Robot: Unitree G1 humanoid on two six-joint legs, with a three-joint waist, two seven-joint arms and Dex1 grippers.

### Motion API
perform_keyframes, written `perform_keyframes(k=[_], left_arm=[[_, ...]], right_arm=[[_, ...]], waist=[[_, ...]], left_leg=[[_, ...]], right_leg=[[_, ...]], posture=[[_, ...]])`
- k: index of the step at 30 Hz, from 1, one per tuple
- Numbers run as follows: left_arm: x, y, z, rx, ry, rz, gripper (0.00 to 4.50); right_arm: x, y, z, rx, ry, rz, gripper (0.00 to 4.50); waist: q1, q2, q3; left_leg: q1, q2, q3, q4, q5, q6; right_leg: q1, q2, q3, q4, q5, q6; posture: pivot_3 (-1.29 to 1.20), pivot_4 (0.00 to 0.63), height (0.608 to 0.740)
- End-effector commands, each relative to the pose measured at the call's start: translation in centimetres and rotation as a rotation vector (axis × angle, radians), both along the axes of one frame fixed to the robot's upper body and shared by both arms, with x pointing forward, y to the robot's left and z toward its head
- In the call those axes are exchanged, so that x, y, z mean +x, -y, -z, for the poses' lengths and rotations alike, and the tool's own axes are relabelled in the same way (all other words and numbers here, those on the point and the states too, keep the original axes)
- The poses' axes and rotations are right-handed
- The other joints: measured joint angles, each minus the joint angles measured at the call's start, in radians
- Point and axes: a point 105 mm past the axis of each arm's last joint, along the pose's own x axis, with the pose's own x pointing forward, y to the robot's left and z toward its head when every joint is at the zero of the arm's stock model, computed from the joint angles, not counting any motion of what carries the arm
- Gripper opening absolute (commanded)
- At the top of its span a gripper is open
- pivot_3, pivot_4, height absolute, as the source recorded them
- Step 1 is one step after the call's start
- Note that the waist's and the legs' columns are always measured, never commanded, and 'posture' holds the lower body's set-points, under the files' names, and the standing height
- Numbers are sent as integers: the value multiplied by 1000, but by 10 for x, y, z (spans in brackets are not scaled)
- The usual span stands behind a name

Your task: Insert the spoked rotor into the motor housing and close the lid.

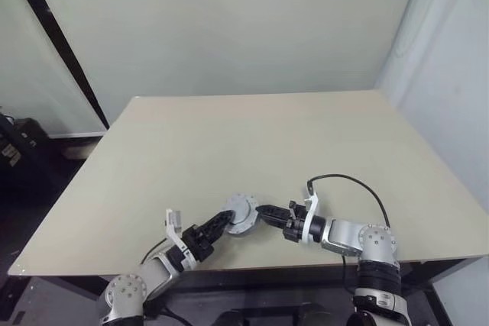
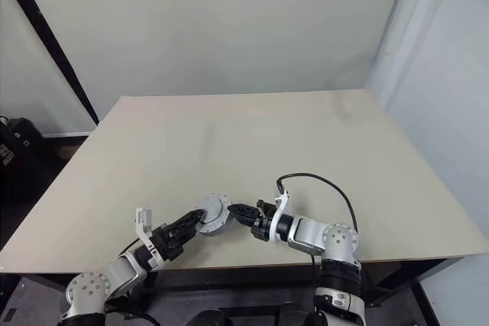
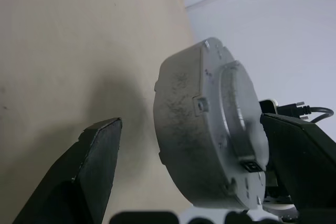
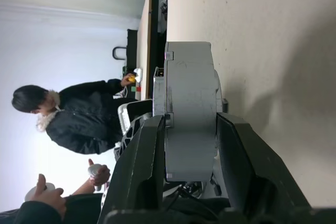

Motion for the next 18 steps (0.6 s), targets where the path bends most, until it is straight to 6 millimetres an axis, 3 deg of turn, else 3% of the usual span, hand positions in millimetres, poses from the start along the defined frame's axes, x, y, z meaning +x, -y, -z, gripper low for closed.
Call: perform_keyframes(k=[1, 7, 10, 14, 18], left_arm=[[7, 10, -12, -44, 48, 35, 4500], [11, 19, -14, -86, 58, 48, 4500], [12, 20, -15, -107, 56, 52, 3958], [12, 20, -16, -124, 60, 50, 2653], [13, 19, -16, -129, 61, 41, 2321]], right_arm=[[-2, -24, -36, 169, 85, -29, 1192], [-4, -25, -34, 165, 72, -34, 1192], [-4, -24, -31, 153, 63, -32, 1192], [-5, -24, -31, 151, 60, -42, 1192], [-4, -24, -27, 101, 81, -30, 1192]], waist=[[0, 0, 0], [0, 0, 0], [0, 0, 0], [0, 0, 1], [0, -1, 1]], left_leg=[[0, 0, 0, 0, 0, 0], [0, 0, 0, 0, 0, 0], [0, 0, 0, 0, 0, 0], [-1, 0, 0, 0, 0, 0], [-1, 0, 0, 0, 0, 0]], right_leg=[[0, 0, 0, 0, 0, 0], [0, 0, 0, 0, 0, 0], [0, 0, 0, 0, 0, 0], [0, 0, 0, 0, 0, 0], [0, 0, 0, 0, 0, 0]], posture=[[0, 0, 740], [0, 0, 740], [0, 0, 740], [0, 0, 740], [0, 0, 740]])
